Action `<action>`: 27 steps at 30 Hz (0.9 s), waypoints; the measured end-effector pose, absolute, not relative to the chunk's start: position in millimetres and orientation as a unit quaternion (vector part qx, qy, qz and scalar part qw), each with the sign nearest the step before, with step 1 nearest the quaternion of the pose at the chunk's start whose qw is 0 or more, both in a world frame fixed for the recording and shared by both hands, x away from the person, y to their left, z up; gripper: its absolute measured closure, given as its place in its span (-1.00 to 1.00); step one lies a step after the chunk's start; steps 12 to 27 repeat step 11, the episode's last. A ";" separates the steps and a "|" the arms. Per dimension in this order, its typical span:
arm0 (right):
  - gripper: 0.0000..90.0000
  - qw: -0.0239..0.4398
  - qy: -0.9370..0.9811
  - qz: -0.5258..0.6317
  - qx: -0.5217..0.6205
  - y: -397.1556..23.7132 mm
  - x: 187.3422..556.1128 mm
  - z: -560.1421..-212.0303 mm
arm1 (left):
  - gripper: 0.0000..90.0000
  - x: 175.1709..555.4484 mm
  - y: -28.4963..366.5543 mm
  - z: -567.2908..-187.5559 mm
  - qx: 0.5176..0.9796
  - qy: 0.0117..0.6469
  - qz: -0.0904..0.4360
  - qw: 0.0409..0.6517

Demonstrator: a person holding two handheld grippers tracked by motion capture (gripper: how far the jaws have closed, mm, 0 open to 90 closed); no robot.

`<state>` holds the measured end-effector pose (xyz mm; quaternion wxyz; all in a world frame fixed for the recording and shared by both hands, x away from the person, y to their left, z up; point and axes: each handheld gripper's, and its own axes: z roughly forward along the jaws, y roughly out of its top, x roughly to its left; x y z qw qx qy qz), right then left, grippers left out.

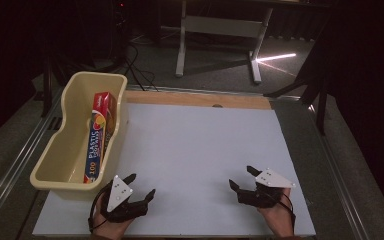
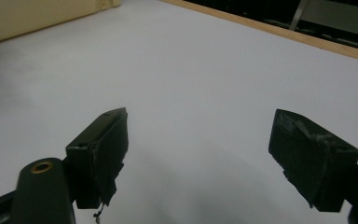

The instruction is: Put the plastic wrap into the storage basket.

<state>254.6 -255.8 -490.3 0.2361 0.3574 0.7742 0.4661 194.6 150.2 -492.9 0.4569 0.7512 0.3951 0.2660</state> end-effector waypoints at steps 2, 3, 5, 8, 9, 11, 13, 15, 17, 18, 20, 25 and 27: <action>-0.59 0.232 0.768 0.479 0.356 -259.1 250.7 -490.5 | -0.48 194.8 149.1 -493.3 0.753 0.394 0.267 0.455; -0.59 0.233 0.767 0.481 0.356 -260.2 248.6 -490.4 | -0.48 194.9 148.5 -493.6 0.754 0.393 0.267 0.454; -0.59 0.240 0.767 0.481 0.351 -260.9 246.8 -490.3 | -0.49 194.9 147.6 -493.9 0.755 0.393 0.267 0.452; -0.59 0.241 0.771 0.478 0.345 -262.1 242.2 -492.3 | -0.49 194.5 145.4 -494.6 0.756 0.392 0.269 0.451; -0.60 0.240 0.773 0.476 0.343 -261.9 241.7 -492.8 | -0.49 194.8 145.3 -494.7 0.757 0.392 0.269 0.448; -0.62 0.242 0.778 0.472 0.338 -261.0 241.7 -494.2 | -0.49 196.1 144.8 -495.1 0.759 0.392 0.268 0.445; -0.62 0.242 0.778 0.472 0.338 -261.0 241.7 -494.2 | -0.49 196.1 144.8 -495.1 0.759 0.392 0.268 0.445; -0.62 0.242 0.778 0.472 0.338 -261.0 241.7 -494.2 | -0.49 196.1 144.8 -495.1 0.759 0.392 0.268 0.445; -0.62 0.242 0.778 0.472 0.338 -261.0 241.7 -494.2 | -0.49 196.1 144.8 -495.1 0.759 0.392 0.268 0.445; -0.62 0.242 0.778 0.472 0.338 -261.0 241.7 -494.2 | -0.49 196.1 144.8 -495.1 0.759 0.392 0.268 0.445; -0.62 0.242 0.778 0.472 0.338 -261.0 241.7 -494.2 | -0.49 196.1 144.8 -495.1 0.759 0.392 0.268 0.445; -0.62 0.242 0.778 0.472 0.338 -261.0 241.7 -494.2 | -0.49 196.1 144.8 -495.1 0.759 0.392 0.268 0.445; -0.62 0.242 0.778 0.472 0.338 -261.0 241.7 -494.2 | -0.49 196.1 144.8 -495.1 0.759 0.392 0.268 0.445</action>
